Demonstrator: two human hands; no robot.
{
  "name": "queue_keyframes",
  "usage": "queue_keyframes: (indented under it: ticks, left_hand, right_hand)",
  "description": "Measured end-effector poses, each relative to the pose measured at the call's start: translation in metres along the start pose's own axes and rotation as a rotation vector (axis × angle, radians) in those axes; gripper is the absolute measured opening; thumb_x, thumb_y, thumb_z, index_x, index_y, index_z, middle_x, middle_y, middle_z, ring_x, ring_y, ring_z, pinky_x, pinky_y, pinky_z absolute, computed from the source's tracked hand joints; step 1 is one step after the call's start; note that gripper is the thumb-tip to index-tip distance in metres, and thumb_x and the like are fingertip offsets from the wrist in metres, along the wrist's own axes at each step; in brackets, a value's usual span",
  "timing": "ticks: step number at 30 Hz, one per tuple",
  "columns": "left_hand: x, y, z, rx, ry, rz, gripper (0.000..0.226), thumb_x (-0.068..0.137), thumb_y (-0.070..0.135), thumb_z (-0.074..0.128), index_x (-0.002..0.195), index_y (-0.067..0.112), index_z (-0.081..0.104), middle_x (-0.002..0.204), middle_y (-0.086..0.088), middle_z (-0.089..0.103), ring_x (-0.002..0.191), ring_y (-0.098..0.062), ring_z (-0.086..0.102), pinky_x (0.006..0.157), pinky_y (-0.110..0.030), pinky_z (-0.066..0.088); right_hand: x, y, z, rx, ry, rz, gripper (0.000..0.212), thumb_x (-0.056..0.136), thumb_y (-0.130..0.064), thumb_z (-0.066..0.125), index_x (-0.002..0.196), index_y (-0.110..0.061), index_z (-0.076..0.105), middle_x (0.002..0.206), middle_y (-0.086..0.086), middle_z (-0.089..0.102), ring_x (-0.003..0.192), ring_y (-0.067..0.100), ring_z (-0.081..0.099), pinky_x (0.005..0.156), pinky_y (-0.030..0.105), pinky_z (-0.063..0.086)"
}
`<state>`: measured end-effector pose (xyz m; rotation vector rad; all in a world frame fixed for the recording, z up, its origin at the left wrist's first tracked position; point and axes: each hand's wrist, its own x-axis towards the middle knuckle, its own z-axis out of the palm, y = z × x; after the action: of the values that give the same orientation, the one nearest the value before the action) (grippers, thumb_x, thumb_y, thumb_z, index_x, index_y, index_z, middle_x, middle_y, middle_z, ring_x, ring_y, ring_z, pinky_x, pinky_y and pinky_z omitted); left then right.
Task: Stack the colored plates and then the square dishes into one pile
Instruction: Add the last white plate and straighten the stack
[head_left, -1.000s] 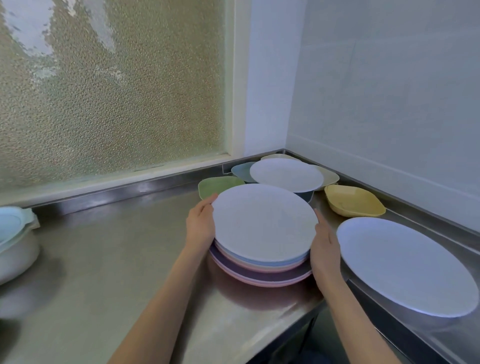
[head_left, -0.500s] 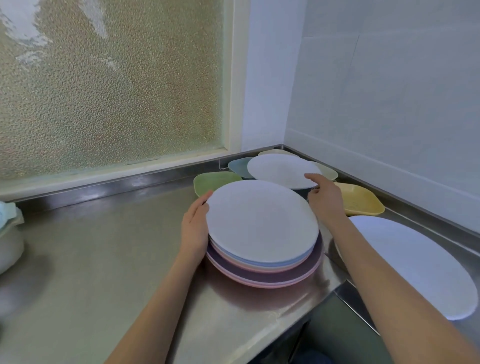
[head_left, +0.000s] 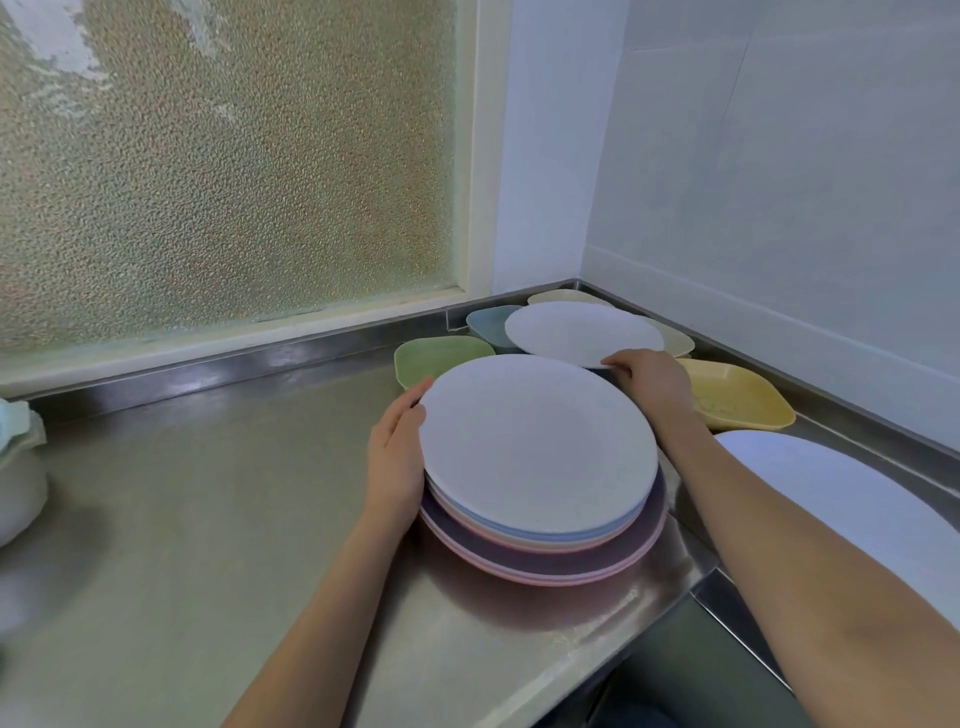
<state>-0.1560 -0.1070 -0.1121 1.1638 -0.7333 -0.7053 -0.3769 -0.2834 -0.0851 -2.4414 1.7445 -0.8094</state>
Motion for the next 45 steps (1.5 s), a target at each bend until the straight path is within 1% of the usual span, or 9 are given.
queue_keyframes:
  ticks: [11, 16, 20, 23, 25, 30, 36, 39, 45]
  left_hand:
    - [-0.001, 0.001, 0.000, 0.017, 0.007, -0.002, 0.037, 0.093, 0.001, 0.041, 0.123, 0.009, 0.062, 0.110, 0.006, 0.066, 0.094, 0.005, 0.060, 0.067, -0.003, 0.047]
    - [0.000, -0.001, -0.004, 0.042, -0.008, -0.034, 0.039, 0.090, 0.008, 0.043, 0.123, 0.014, 0.064, 0.122, -0.001, 0.066, 0.113, -0.015, 0.061, 0.092, -0.028, 0.049]
    - [-0.003, 0.002, -0.003, 0.030, -0.006, -0.044, 0.039, 0.089, 0.008, 0.044, 0.121, 0.014, 0.065, 0.118, -0.003, 0.068, 0.110, -0.017, 0.062, 0.095, -0.032, 0.049]
    - [-0.006, 0.006, -0.001, 0.008, 0.011, -0.028, 0.034, 0.092, 0.004, 0.043, 0.117, 0.010, 0.066, 0.105, -0.001, 0.069, 0.095, -0.013, 0.063, 0.076, -0.015, 0.052]
    - [-0.007, 0.008, 0.000, 0.012, -0.004, -0.001, 0.032, 0.091, 0.003, 0.043, 0.111, 0.009, 0.068, 0.099, -0.001, 0.070, 0.088, -0.013, 0.063, 0.067, -0.012, 0.051]
    - [-0.007, 0.009, -0.001, 0.010, -0.016, 0.012, 0.033, 0.093, 0.006, 0.042, 0.114, 0.009, 0.068, 0.109, -0.005, 0.070, 0.096, -0.015, 0.063, 0.075, -0.017, 0.051]
    - [-0.005, 0.009, 0.001, 0.025, -0.001, -0.004, 0.034, 0.093, 0.011, 0.042, 0.115, 0.011, 0.068, 0.114, -0.003, 0.069, 0.096, -0.012, 0.064, 0.074, -0.014, 0.051]
    - [-0.004, 0.010, 0.002, 0.018, 0.032, -0.046, 0.031, 0.093, 0.022, 0.043, 0.103, 0.023, 0.073, 0.108, 0.004, 0.071, 0.100, -0.013, 0.064, 0.082, -0.025, 0.050]
    - [-0.008, 0.008, 0.002, -0.058, -0.002, -0.020, 0.029, 0.096, 0.010, 0.043, 0.111, 0.014, 0.068, 0.102, 0.000, 0.070, 0.093, -0.014, 0.062, 0.084, -0.025, 0.048]
  right_hand:
    - [-0.015, -0.028, -0.041, 0.135, 0.525, -0.091, 0.026, 0.089, -0.005, 0.053, 0.104, -0.011, 0.072, 0.090, 0.016, 0.073, 0.078, 0.036, 0.064, 0.067, 0.035, 0.049]
    - [-0.063, -0.055, -0.061, 0.291, 0.674, -0.162, 0.025, 0.084, -0.005, 0.055, 0.098, -0.012, 0.074, 0.092, 0.006, 0.075, 0.075, 0.028, 0.067, 0.060, 0.026, 0.039]
    - [-0.116, -0.065, -0.064, 0.360, 0.688, -0.200, 0.023, 0.085, -0.011, 0.054, 0.095, -0.012, 0.075, 0.095, 0.004, 0.075, 0.081, 0.017, 0.065, 0.066, 0.016, 0.039]
    - [-0.147, -0.063, -0.058, 0.344, 0.654, -0.248, 0.022, 0.082, 0.000, 0.062, 0.096, -0.012, 0.075, 0.094, 0.005, 0.075, 0.088, 0.010, 0.061, 0.078, 0.005, 0.038]
    - [-0.162, -0.060, -0.052, 0.324, 0.627, -0.291, 0.025, 0.081, 0.002, 0.061, 0.097, -0.011, 0.075, 0.095, 0.006, 0.075, 0.092, 0.013, 0.065, 0.082, 0.011, 0.043]
    - [-0.184, -0.055, -0.042, 0.278, 0.547, -0.317, 0.024, 0.084, -0.009, 0.057, 0.100, -0.014, 0.075, 0.099, 0.005, 0.075, 0.093, 0.019, 0.070, 0.083, 0.026, 0.052]
    - [-0.195, -0.048, -0.034, 0.329, 0.353, -0.200, 0.029, 0.085, -0.025, 0.053, 0.106, -0.023, 0.073, 0.104, 0.007, 0.071, 0.096, -0.006, 0.039, 0.089, 0.000, 0.030]
    - [-0.199, -0.046, -0.030, 0.329, 0.305, -0.199, 0.027, 0.085, -0.014, 0.062, 0.109, -0.023, 0.071, 0.105, 0.009, 0.069, 0.097, -0.014, 0.035, 0.089, -0.003, 0.027]
    - [-0.202, -0.044, -0.034, 0.313, 0.255, -0.226, 0.041, 0.086, -0.038, 0.036, 0.111, -0.033, 0.067, 0.109, 0.004, 0.067, 0.098, -0.010, 0.035, 0.091, -0.002, 0.026]
